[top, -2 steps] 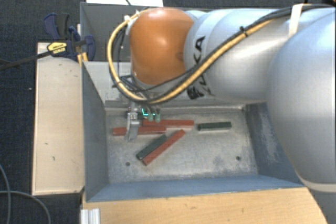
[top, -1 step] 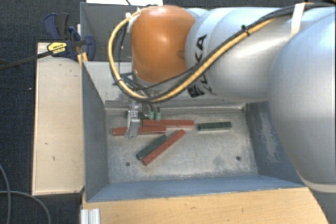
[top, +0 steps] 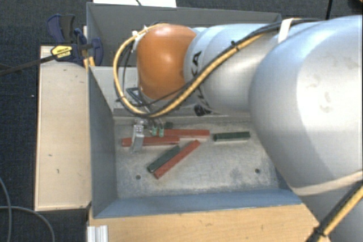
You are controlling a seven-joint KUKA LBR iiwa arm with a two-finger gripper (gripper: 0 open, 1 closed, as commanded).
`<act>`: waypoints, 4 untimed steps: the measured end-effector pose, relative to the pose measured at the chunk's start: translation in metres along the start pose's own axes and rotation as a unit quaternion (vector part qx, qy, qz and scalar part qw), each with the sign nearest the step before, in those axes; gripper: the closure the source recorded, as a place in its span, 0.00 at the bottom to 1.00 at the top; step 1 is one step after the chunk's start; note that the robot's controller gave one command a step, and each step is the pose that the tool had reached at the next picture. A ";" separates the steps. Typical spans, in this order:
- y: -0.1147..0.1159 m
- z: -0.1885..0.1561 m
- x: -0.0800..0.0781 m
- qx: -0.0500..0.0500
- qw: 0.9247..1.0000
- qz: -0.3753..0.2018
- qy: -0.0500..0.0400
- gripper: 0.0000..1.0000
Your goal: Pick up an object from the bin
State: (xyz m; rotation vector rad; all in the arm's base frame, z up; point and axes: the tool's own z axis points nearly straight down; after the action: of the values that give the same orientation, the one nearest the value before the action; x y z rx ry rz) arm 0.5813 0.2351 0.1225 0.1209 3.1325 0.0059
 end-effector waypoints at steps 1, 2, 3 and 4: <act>0.003 0.019 -0.001 0.002 1.000 0.030 0.004 0.00; -0.022 0.013 0.010 0.002 1.000 -0.001 0.003 0.00; -0.015 0.053 0.002 0.002 0.998 0.058 0.003 0.00; -0.010 0.052 0.008 0.002 0.996 0.092 0.003 1.00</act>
Offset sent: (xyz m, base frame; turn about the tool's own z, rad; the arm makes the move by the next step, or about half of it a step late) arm -0.0121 -0.0195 -0.0133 -0.0034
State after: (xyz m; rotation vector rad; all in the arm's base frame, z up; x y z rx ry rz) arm 0.5728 0.2257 0.0707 0.4082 3.1145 0.0013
